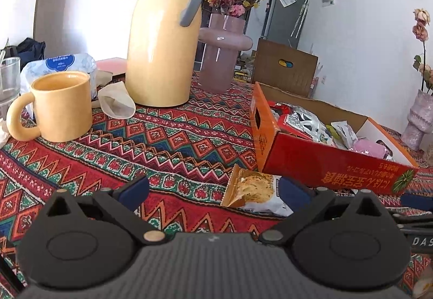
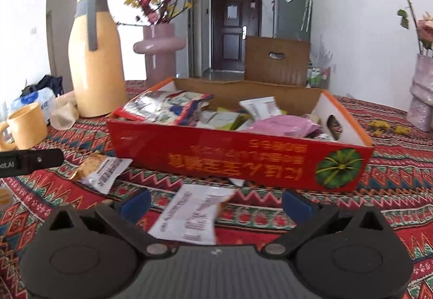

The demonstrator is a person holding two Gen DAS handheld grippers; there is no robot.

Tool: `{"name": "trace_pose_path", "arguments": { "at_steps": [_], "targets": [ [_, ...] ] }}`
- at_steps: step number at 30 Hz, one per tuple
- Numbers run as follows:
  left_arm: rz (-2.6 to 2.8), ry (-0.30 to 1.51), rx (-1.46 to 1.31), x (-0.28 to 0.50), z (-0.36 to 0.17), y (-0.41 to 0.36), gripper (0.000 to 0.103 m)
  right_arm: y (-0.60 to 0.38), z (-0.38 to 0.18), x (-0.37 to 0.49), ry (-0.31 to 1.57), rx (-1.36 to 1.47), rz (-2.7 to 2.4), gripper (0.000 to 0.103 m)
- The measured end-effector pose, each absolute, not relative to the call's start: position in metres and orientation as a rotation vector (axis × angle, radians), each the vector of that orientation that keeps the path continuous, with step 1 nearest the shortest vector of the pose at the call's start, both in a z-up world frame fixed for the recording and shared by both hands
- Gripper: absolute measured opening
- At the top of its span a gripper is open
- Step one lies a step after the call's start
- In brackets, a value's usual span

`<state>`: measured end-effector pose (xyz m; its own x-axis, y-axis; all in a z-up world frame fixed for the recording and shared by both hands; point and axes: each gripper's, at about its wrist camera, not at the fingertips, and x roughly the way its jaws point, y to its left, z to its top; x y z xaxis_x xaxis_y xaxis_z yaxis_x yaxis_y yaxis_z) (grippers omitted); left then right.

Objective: Organize snacks
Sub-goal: 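Grasp the white printed packet with the right tool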

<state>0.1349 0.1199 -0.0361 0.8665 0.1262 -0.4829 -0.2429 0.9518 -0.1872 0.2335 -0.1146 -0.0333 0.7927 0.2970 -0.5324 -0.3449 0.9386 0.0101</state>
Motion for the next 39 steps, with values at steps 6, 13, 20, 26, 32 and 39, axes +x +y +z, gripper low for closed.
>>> {"name": "trace_pose_path", "arguments": {
  "at_steps": [6,13,20,26,32,39],
  "targets": [
    [0.193,0.491,-0.262,0.135,-0.037,0.123,0.103,-0.095,-0.033,0.240,0.589,-0.110,0.351,0.103],
    [0.195,0.496,-0.261,0.135,-0.038,0.121,0.103,-0.086,-0.050,0.265,0.715,-0.116,0.297,0.102],
    [0.195,0.498,-0.260,0.136,-0.038,0.121,0.103,-0.090,-0.061,0.268,0.743,-0.093,0.297,0.098],
    [0.199,0.503,-0.259,0.136,-0.038,0.122,0.103,-0.085,-0.053,0.257,0.714,-0.118,0.381,0.046],
    [0.201,0.514,-0.258,0.138,-0.039,0.122,0.103,-0.092,-0.046,0.251,0.674,-0.108,0.393,0.039],
    [0.207,0.528,-0.249,0.141,-0.040,0.121,0.103,-0.132,-0.027,0.242,0.566,-0.081,0.330,0.039]
  ]
}}
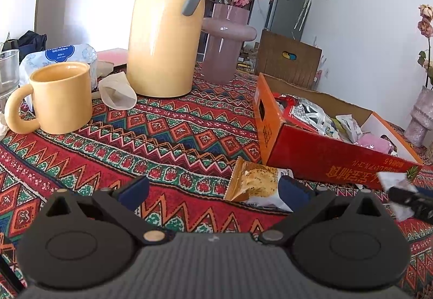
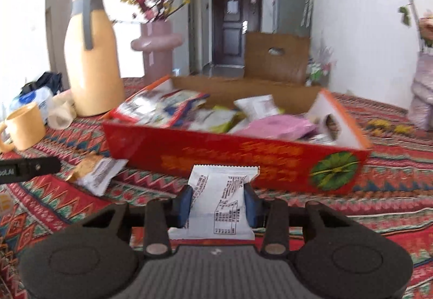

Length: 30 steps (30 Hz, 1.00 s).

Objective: Organize snacks
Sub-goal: 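Grasp the white printed packet with the right tool, then grasp the gold packet with the left tool while the right tool holds its packet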

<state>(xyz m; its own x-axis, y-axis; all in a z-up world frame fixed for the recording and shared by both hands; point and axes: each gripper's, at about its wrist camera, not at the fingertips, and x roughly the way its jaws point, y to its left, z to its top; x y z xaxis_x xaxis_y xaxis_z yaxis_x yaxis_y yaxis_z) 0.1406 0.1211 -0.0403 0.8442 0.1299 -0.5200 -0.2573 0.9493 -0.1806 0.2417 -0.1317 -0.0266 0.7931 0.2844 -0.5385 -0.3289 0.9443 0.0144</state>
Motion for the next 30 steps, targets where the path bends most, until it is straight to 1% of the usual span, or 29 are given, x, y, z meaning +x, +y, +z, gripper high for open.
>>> {"name": "trace_pose_path", "arguments": {
  "at_steps": [9,14,18,22,23,25,28,30],
  "targets": [
    [0.223,0.541,-0.196,0.143,-0.039,0.114,0.103,-0.180,-0.036,0.247,0.484,0.038,0.235,0.039],
    [0.198,0.626,-0.142,0.157,-0.035,0.101,0.103,-0.183,-0.037,0.243,0.461,0.058,0.262,0.039],
    [0.174,0.722,-0.126,0.184,-0.034,0.087,0.103,-0.184,-0.035,0.240,0.445,0.067,0.275,0.039],
    [0.194,0.781,-0.095,0.214,-0.042,0.070,0.103,-0.188,-0.035,0.239,0.441,0.086,0.277,0.039],
    [0.201,0.795,-0.094,0.219,-0.045,0.069,0.102,-0.188,-0.035,0.239,0.439,0.087,0.278,0.039],
    [0.210,0.826,-0.099,0.227,-0.051,0.066,0.082,-0.188,-0.034,0.238,0.434,0.086,0.281,0.039],
    [0.203,0.811,-0.089,0.224,-0.051,0.063,0.067,-0.189,-0.034,0.235,0.428,0.086,0.283,0.039],
    [0.187,0.791,-0.091,0.217,-0.049,0.063,0.062,-0.188,-0.033,0.234,0.422,0.085,0.288,0.039]
  ]
}}
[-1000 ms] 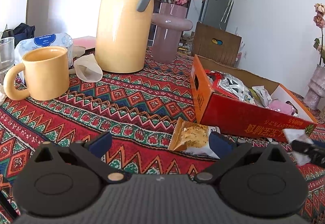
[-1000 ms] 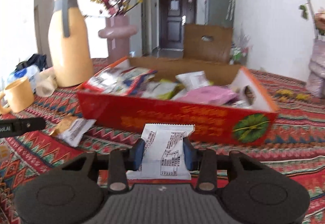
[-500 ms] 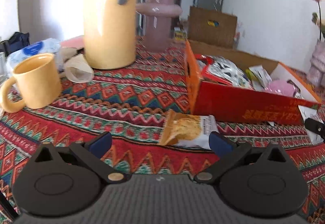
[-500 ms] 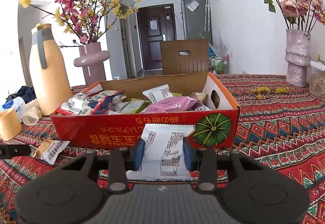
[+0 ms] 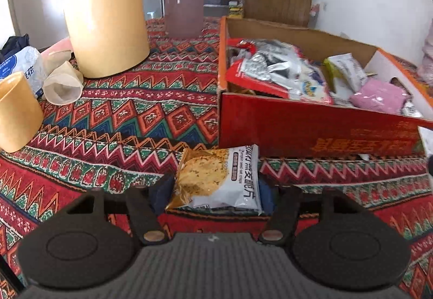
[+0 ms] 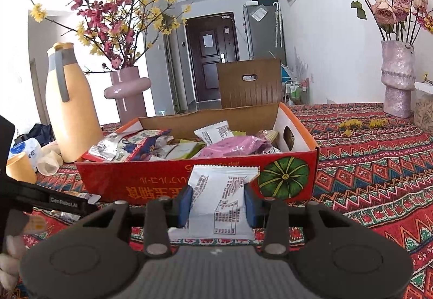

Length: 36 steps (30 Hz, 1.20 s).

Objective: Organize snacks
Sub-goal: 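Grasp the gold packet with the left tool while the right tool holds its packet, then carry both packets into the cardboard box and open both tools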

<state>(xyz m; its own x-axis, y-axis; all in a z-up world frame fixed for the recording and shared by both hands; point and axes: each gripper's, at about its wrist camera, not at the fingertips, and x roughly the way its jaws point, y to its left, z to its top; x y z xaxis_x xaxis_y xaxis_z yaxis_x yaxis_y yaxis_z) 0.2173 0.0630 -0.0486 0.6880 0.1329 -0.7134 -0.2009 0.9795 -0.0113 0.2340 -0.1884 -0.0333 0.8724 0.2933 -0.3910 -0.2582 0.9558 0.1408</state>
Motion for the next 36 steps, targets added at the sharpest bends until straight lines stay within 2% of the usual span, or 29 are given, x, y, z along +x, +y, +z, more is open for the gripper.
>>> {"name": "trace_pose_path", "arguments": {
  "at_steps": [2,3,16,24,31,34,36],
  "targets": [
    [0.175,0.768,-0.086,0.210,-0.045,0.062,0.058,-0.188,-0.033,0.233,0.415,0.081,0.293,0.039],
    [0.169,0.758,-0.084,0.206,-0.043,0.061,0.046,-0.187,-0.033,0.232,0.414,0.078,0.294,0.039],
    [0.095,0.534,-0.092,0.175,0.020,0.049,0.046,-0.188,-0.007,0.215,0.335,0.039,0.332,0.039],
    [0.085,0.439,-0.096,0.224,0.061,0.015,0.047,-0.181,0.031,0.257,0.263,-0.072,0.275,0.039],
    [0.153,0.431,-0.100,0.268,0.045,0.010,0.048,-0.178,0.020,0.325,0.323,-0.028,0.198,0.039],
    [0.169,0.430,-0.116,0.273,0.030,0.016,0.054,-0.178,0.001,0.340,0.355,-0.023,0.173,0.039],
    [0.178,0.422,-0.129,0.274,0.024,0.020,0.074,-0.180,-0.005,0.343,0.380,-0.027,0.182,0.041]
  ]
}}
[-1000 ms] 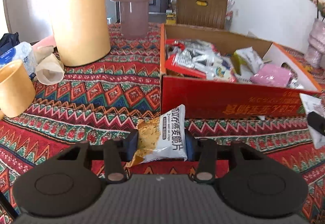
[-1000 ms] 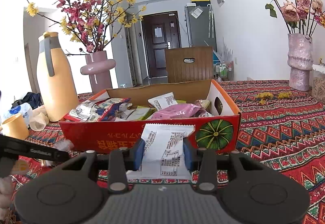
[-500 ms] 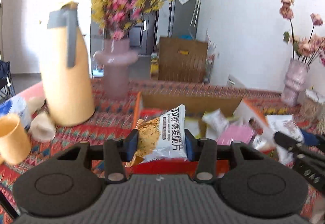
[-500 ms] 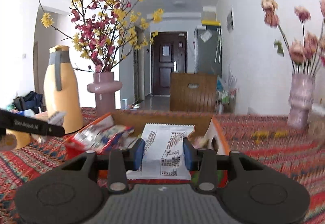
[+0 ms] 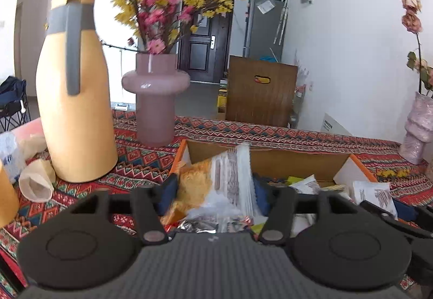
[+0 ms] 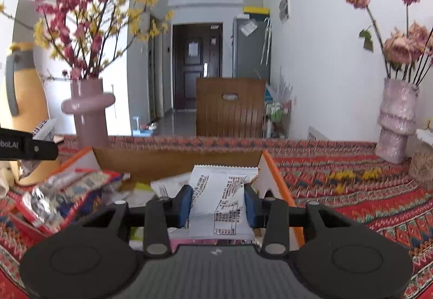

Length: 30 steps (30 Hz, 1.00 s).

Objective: Organize snacks
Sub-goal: 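Carry both packets into the cardboard box and open both tools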

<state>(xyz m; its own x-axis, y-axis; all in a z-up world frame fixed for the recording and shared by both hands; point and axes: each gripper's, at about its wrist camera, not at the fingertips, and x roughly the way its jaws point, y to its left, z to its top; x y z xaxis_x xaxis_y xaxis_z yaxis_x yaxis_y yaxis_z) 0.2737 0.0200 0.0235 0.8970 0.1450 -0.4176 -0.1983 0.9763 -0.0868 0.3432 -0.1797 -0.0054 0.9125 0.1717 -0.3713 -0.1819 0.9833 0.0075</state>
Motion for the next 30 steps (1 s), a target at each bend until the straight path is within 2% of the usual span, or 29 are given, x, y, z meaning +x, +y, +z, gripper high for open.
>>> {"name": "trace_pose_path", "arguments": {
  "at_steps": [1,2,3,4,5,6,12,20,30],
  "targets": [
    [0.181,0.413,-0.127,0.273,0.022,0.022,0.080,-0.181,-0.006,0.344,0.388,-0.023,0.187,0.041],
    [0.184,0.404,-0.129,0.271,0.022,0.024,0.092,-0.181,-0.007,0.344,0.388,-0.020,0.188,0.046],
    [0.190,0.392,-0.134,0.268,0.023,0.026,0.103,-0.182,-0.007,0.343,0.389,-0.019,0.193,0.063],
    [0.194,0.375,-0.143,0.265,0.023,0.028,0.103,-0.182,-0.007,0.341,0.385,-0.017,0.194,0.074],
    [0.194,0.372,-0.147,0.265,0.023,0.030,0.103,-0.181,-0.006,0.339,0.375,-0.017,0.188,0.093],
    [0.191,0.379,-0.150,0.265,0.023,0.031,0.103,-0.181,-0.006,0.336,0.359,-0.020,0.179,0.101],
    [0.195,0.373,-0.161,0.256,0.032,0.028,0.103,-0.183,-0.003,0.333,0.343,-0.013,0.162,0.103],
    [0.124,0.310,-0.117,0.189,0.059,0.018,0.103,-0.195,0.028,0.290,0.289,0.041,0.209,0.103],
    [0.044,0.433,-0.063,0.123,0.028,0.013,0.103,-0.212,0.016,0.214,0.342,0.054,0.241,0.103]
  ]
}}
